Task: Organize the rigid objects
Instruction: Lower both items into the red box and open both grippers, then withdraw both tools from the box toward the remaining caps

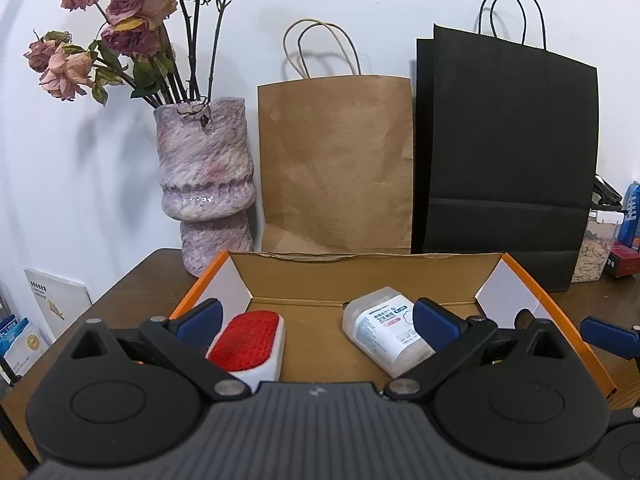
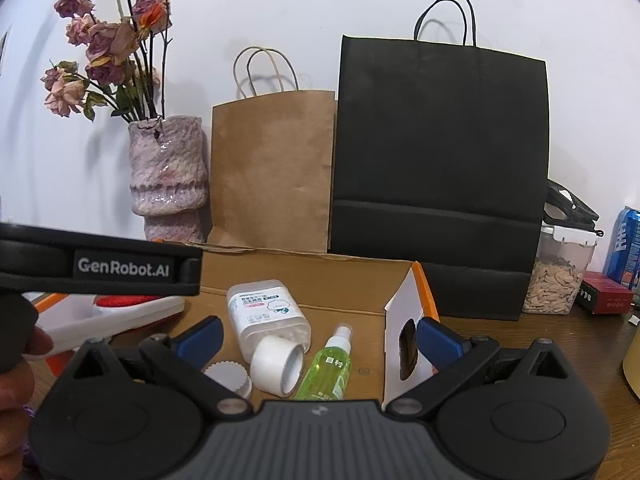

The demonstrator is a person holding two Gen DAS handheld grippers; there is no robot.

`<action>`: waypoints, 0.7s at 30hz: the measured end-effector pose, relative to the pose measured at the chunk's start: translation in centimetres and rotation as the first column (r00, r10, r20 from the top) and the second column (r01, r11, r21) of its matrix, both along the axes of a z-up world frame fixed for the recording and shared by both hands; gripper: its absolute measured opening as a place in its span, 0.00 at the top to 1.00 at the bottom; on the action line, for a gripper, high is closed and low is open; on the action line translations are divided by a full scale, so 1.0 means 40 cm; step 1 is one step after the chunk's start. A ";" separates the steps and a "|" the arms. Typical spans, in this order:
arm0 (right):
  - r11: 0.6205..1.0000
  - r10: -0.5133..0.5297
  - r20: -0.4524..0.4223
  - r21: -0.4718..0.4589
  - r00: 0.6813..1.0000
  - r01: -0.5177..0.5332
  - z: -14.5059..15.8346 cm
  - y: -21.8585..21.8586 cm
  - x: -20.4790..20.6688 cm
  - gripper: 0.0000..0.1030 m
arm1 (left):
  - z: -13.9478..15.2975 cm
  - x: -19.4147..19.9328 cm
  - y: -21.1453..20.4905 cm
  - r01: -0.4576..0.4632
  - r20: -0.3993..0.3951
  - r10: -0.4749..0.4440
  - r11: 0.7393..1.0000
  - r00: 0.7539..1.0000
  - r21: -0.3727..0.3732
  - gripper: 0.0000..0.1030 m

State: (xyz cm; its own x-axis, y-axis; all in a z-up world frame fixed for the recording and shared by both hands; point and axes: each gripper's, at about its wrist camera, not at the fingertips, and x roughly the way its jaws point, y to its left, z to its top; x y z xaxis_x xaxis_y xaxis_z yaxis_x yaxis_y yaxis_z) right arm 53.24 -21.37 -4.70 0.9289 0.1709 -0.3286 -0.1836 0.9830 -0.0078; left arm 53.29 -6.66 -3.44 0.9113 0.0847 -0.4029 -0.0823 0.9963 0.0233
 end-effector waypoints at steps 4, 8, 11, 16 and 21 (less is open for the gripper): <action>1.000 -0.001 -0.002 0.001 1.000 0.001 -0.001 0.000 -0.004 0.00 | 0.005 -0.010 0.005 -0.002 0.002 0.002 1.000 1.000 -0.007 0.00; 1.000 0.000 -0.003 0.003 1.000 0.000 -0.001 -0.001 -0.015 0.00 | 0.011 -0.031 0.008 -0.004 0.015 0.004 1.000 1.000 -0.005 0.00; 1.000 -0.001 0.001 0.004 1.000 0.001 0.001 0.000 -0.026 0.00 | 0.010 -0.044 0.010 0.000 0.026 0.000 1.000 1.000 0.000 0.00; 1.000 -0.003 0.003 -0.002 1.000 0.003 -0.002 -0.003 -0.047 0.00 | 0.009 -0.065 0.020 -0.003 0.033 0.003 1.000 0.999 -0.007 0.00; 1.000 -0.005 0.000 0.004 1.000 0.005 -0.002 -0.011 -0.069 0.00 | 0.009 -0.096 0.037 0.000 0.049 0.002 1.000 0.999 -0.024 0.00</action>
State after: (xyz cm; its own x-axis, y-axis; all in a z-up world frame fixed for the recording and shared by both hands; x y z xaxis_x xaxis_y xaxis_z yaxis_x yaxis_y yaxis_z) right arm 50.50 -21.81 -4.80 0.9297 0.1670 -0.3284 -0.1782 0.9840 -0.0042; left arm 49.44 -5.19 -3.08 0.9300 0.0765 -0.3596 -0.0838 0.9965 -0.0046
